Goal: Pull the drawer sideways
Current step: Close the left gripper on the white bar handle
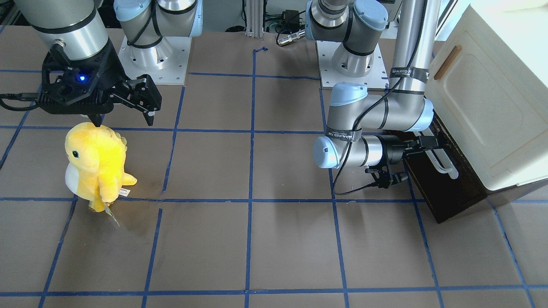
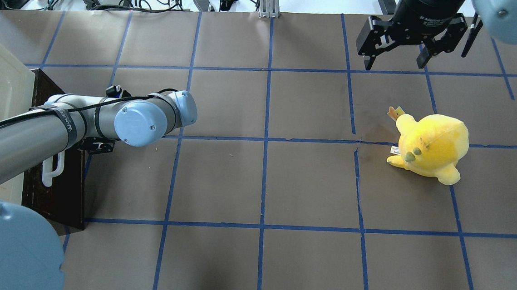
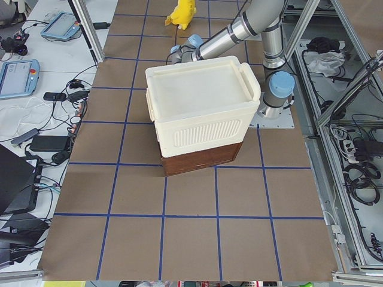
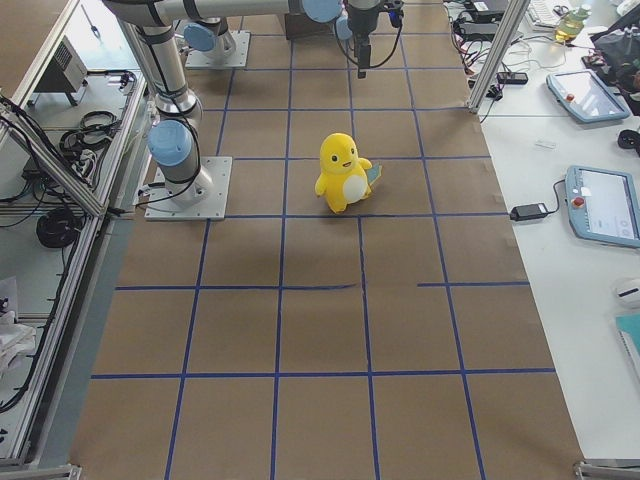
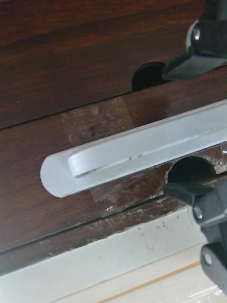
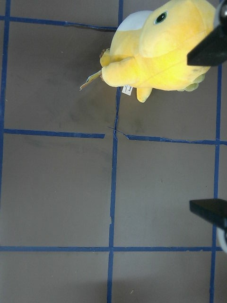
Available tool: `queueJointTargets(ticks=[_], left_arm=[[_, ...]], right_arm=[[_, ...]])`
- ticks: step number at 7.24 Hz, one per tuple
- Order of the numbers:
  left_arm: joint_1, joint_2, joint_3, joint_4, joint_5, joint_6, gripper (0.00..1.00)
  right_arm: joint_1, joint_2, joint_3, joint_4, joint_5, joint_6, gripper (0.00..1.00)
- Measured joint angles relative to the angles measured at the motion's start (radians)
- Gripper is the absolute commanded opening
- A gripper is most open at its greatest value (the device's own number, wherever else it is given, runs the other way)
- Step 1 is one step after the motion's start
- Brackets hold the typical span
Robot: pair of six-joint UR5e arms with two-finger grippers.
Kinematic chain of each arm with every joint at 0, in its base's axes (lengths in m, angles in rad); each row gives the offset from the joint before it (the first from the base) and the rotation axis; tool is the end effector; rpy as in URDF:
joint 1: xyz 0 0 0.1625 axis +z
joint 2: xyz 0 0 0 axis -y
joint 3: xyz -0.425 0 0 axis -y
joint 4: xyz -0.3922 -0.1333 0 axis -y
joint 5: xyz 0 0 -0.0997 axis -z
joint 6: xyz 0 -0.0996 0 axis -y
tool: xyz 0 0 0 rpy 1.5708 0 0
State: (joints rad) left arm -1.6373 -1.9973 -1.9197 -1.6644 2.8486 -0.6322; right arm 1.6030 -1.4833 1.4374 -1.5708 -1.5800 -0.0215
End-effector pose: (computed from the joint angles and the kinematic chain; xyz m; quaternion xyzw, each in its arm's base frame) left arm -0.0710 -0.4947 0.1802 0.0378 0.7693 0.1324 0.6239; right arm 0.1495 -0.5286 0.5090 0.0267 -0.9994 0.0230 0.0045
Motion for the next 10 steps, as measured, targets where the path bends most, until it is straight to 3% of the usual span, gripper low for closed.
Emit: queueJointTargets(ticks=[8, 10], left_arm=[[-0.001, -0.002, 0.004, 0.003, 0.000, 0.001, 0.45], [-0.001, -0.001, 0.004, 0.005, 0.000, 0.004, 0.44]], right_arm=[[0.000, 0.000, 0.000, 0.000, 0.000, 0.000, 1.00], [0.000, 0.000, 0.000, 0.000, 0.000, 0.000, 1.00]])
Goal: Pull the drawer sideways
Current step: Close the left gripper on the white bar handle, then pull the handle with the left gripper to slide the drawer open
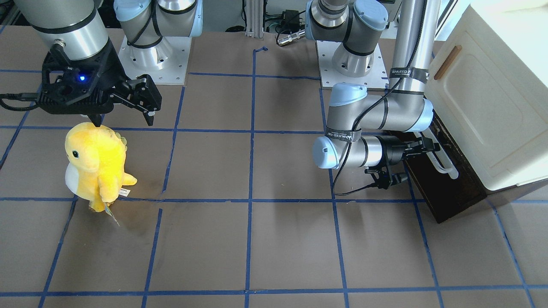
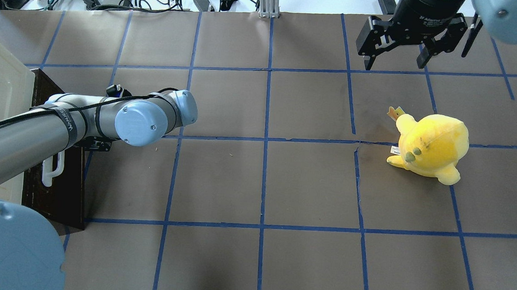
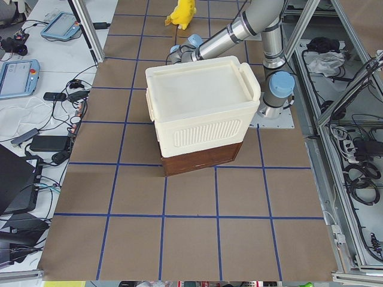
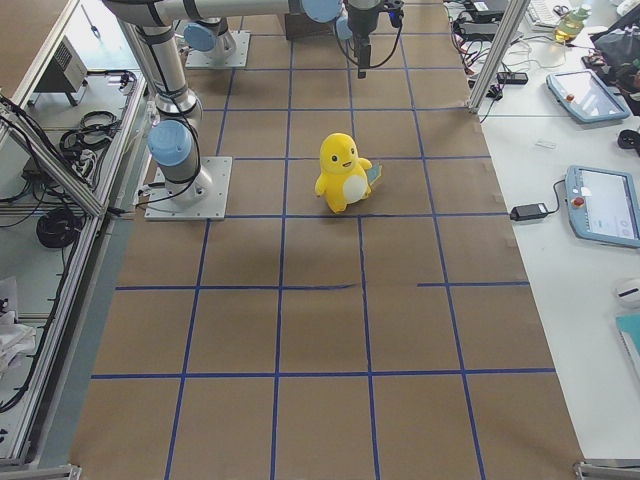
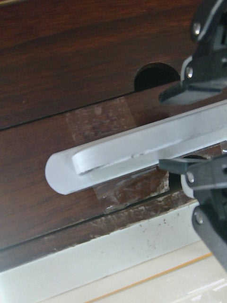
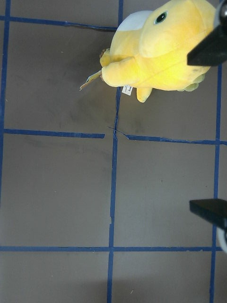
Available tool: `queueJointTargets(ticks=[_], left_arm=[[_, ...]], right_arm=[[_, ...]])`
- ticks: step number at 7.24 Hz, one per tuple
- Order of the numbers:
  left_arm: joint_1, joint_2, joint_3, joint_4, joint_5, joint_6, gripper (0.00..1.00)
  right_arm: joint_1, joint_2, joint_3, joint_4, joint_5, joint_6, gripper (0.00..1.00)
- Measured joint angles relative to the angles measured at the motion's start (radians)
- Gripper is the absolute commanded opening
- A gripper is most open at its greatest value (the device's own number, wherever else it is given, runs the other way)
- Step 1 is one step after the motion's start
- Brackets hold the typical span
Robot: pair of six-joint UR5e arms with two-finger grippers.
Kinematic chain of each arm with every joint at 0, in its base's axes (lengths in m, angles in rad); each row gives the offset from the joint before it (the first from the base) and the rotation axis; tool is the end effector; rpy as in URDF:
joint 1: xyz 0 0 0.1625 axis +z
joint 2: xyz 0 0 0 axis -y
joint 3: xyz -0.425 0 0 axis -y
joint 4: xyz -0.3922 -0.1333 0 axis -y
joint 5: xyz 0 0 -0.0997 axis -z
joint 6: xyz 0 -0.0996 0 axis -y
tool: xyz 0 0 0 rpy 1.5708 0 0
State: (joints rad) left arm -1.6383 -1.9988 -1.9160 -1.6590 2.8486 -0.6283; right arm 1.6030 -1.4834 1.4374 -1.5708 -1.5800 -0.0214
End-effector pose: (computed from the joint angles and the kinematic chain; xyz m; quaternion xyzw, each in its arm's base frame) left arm -0.0716 -0.4965 0.1809 0.0374 0.7698 0.1303 0.6237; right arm 0.1495 -0.5285 0.5090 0.0267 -0.9994 0.0230 0.0045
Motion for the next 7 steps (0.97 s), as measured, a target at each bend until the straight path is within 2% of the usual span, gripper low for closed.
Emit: queueJointTargets(ticks=[2, 3, 5, 6, 7], left_arm=[[0.000, -0.001, 0.000, 0.001, 0.000, 0.001, 0.42], [0.000, -0.001, 0.000, 0.002, 0.000, 0.002, 0.38], [-0.001, -0.001, 0.003, 0.005, -0.002, 0.010, 0.37], [-0.001, -0.001, 0.006, 0.005, -0.003, 0.012, 0.34], [-0.001, -0.001, 0.007, 0.005, -0.003, 0.013, 0.26]], right_arm=[[0.000, 0.000, 0.000, 0.000, 0.000, 0.000, 1.00], [0.000, 0.000, 0.000, 0.000, 0.000, 0.000, 1.00], [0.000, 0.000, 0.000, 0.000, 0.000, 0.000, 1.00], [0.000, 0.000, 0.000, 0.000, 0.000, 0.000, 1.00], [0.000, 0.000, 0.000, 0.000, 0.000, 0.000, 1.00]])
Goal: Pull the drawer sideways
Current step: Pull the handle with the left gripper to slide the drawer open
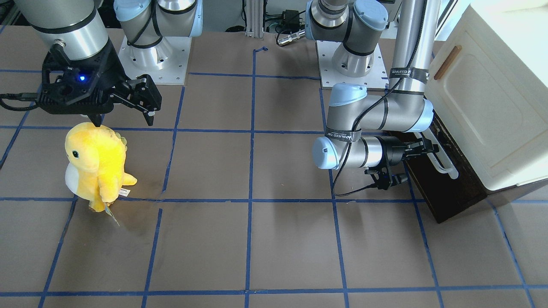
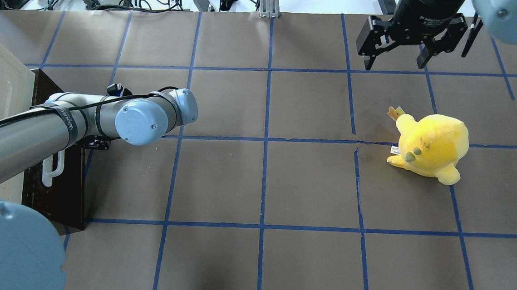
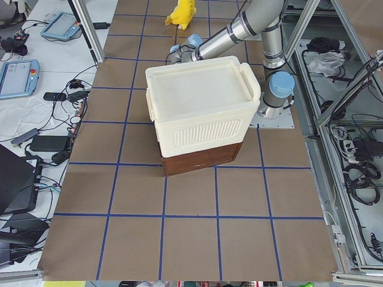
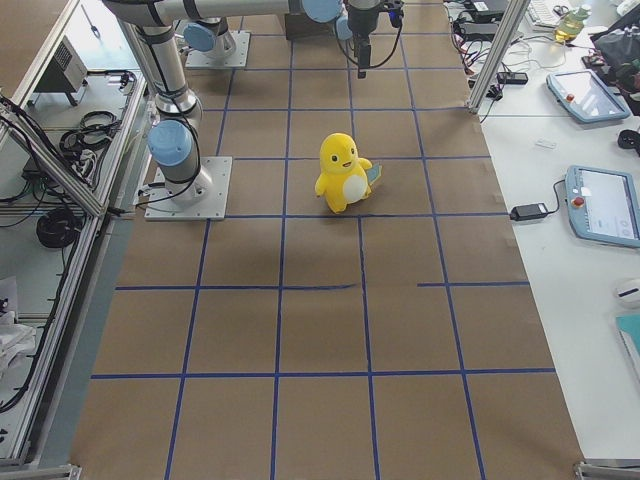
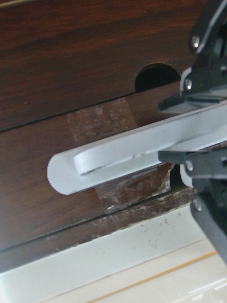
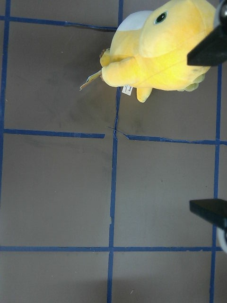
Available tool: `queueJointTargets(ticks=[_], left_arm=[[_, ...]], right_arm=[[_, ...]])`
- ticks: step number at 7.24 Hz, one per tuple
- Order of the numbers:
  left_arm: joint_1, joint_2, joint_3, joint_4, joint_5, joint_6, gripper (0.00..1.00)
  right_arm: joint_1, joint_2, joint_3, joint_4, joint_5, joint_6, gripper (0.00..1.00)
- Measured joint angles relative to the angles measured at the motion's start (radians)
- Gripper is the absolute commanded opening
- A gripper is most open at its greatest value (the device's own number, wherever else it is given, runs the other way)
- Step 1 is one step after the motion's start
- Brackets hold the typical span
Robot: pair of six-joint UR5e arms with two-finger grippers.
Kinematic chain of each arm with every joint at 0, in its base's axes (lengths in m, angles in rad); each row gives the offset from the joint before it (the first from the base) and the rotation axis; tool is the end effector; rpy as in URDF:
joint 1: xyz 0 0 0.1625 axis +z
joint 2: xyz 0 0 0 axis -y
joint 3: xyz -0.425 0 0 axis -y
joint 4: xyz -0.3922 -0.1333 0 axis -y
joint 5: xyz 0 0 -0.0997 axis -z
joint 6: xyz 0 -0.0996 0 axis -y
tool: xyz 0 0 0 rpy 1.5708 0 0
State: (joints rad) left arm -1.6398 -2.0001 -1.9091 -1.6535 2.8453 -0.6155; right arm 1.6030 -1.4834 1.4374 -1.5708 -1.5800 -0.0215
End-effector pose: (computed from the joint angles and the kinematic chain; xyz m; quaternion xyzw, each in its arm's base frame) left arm -0.0726 -0.4992 0.1825 0.0387 0.7712 0.1304 0.6218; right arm 0.1495 -0.5285 0.5090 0.0267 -0.9994 0.0230 0.0045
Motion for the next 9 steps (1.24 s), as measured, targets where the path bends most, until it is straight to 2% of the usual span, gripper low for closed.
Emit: queueJointTargets(ticks=[1, 4, 6, 9], left_arm=[[0.000, 0.000, 0.000, 0.000, -0.001, 0.000, 0.22], [0.000, -0.001, 0.002, 0.001, -0.005, 0.001, 0.21], [0.000, -0.002, 0.011, 0.001, -0.007, 0.001, 0.15], [-0.024, -0.007, 0.034, -0.001, -0.010, 0.002, 0.14]], right_arm=[[0.000, 0.000, 0.000, 0.000, 0.000, 0.000, 1.00], [0.000, 0.000, 0.000, 0.000, 0.000, 0.000, 1.00], [0.000, 0.000, 0.000, 0.000, 0.000, 0.000, 1.00], [0.000, 0.000, 0.000, 0.000, 0.000, 0.000, 1.00]])
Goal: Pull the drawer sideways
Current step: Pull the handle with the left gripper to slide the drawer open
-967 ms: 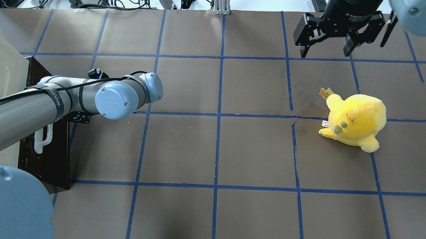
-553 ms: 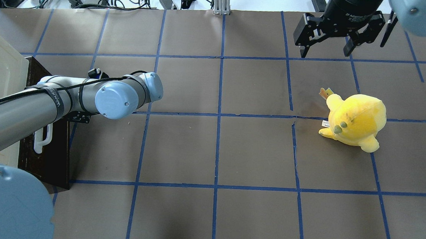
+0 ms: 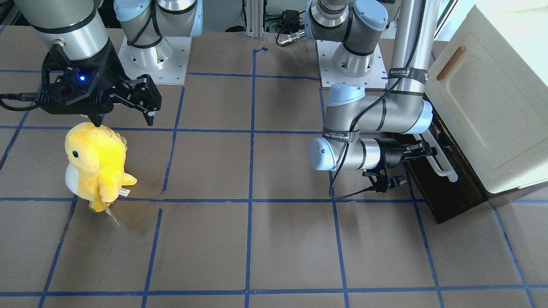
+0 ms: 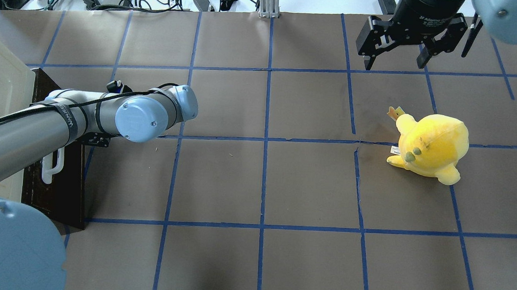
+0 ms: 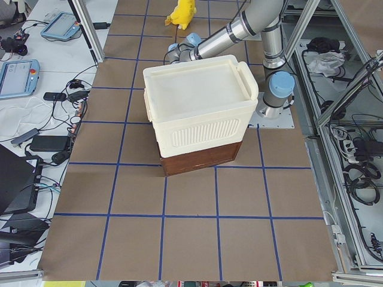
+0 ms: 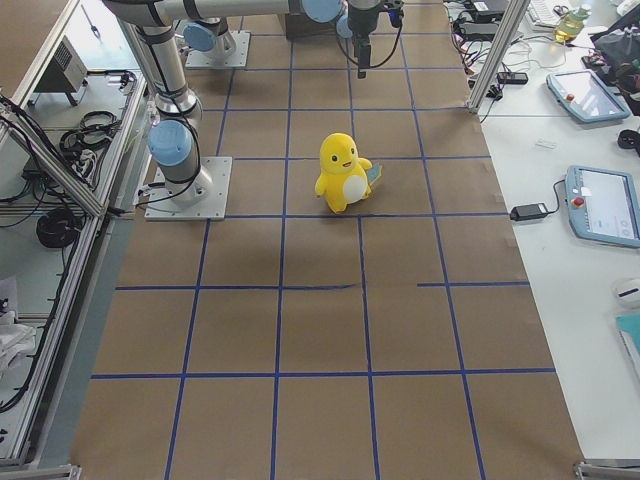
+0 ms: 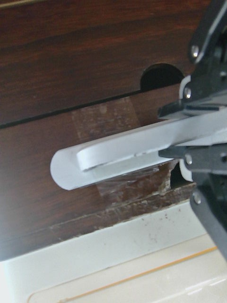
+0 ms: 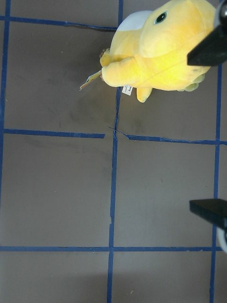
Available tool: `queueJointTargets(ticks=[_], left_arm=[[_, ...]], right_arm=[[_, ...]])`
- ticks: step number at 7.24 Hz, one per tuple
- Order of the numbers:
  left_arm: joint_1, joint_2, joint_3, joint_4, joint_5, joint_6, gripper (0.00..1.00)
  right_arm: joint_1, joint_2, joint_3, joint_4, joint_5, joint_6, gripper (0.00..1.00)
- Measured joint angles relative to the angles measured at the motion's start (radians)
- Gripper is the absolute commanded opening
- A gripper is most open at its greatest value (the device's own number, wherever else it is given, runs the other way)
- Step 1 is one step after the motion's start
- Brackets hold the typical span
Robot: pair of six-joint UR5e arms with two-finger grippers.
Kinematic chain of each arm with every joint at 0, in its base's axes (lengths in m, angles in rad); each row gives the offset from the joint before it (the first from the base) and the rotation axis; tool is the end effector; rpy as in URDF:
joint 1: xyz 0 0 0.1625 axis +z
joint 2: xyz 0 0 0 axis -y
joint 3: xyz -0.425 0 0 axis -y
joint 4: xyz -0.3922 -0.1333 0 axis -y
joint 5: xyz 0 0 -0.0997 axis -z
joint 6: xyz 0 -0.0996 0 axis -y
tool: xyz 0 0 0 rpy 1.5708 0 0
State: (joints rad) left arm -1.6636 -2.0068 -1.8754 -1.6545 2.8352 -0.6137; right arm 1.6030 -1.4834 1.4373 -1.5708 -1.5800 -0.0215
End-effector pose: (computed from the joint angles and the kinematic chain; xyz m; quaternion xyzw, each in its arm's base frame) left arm -0.0859 -0.5088 0.1895 0.0384 0.7752 0.1159 0.6198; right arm 0.1495 -0.5285 0.5091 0.0267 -0.9994 0.0231 0.0045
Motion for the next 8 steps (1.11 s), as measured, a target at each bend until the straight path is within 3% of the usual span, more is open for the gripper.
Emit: queueJointTargets(ticks=[8], left_arm=[[-0.114, -0.013, 0.053, -0.007, -0.057, 0.000, 0.14]], right_arm=[[0.000, 0.000, 0.000, 0.000, 0.000, 0.000, 1.00]])
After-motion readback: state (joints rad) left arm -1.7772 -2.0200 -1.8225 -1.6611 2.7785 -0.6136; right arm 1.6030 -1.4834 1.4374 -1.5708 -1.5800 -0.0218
